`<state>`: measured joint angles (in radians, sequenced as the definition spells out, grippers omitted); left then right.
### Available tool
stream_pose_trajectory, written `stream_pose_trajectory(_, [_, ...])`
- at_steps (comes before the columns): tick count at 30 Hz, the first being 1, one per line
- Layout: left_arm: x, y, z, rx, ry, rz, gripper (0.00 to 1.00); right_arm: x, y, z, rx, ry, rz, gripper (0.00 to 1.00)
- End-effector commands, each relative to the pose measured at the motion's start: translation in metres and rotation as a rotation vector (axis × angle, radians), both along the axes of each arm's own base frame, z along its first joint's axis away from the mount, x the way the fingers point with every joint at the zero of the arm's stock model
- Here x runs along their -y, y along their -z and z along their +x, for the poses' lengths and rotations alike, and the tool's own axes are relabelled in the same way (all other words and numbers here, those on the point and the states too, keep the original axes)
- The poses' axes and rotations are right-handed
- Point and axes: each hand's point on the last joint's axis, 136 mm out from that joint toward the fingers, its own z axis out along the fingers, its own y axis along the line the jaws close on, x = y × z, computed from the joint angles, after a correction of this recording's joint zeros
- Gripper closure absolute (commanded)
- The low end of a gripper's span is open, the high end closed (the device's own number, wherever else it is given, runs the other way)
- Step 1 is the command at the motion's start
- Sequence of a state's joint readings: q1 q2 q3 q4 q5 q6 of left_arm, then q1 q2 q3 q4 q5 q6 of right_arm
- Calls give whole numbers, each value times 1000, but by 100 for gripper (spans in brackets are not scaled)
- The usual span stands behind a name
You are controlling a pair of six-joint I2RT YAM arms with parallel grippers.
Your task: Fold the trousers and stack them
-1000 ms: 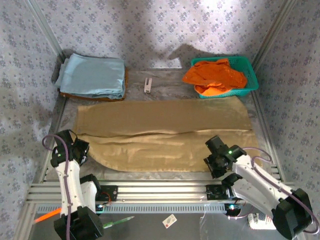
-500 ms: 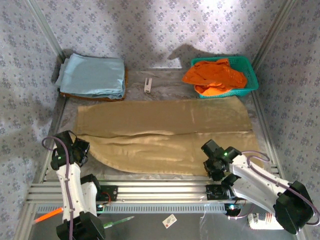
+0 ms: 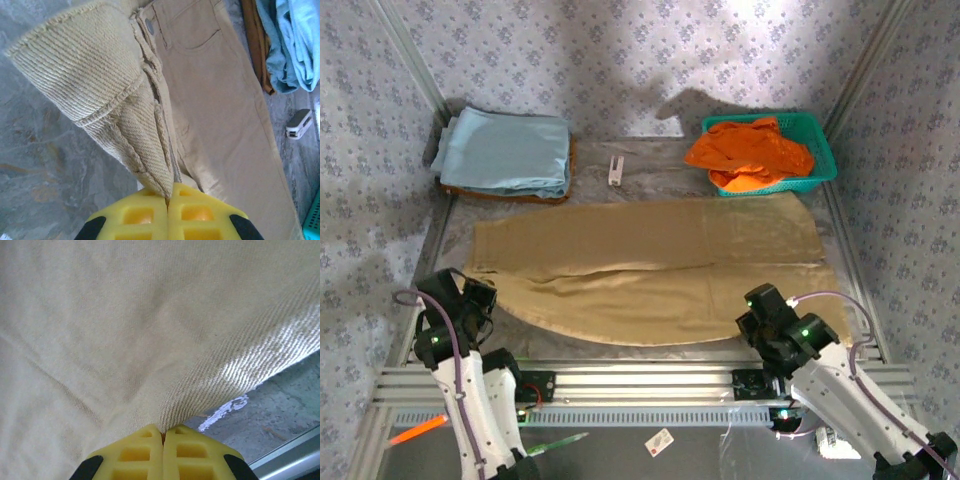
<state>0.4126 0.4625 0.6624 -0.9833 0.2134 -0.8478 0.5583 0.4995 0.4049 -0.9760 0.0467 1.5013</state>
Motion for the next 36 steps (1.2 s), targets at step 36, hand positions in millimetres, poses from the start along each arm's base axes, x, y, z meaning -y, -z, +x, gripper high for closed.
stream_pose_trajectory(36, [-49,-93,87,131,-10,121,100,12,-152,117,351,-189,-242,100])
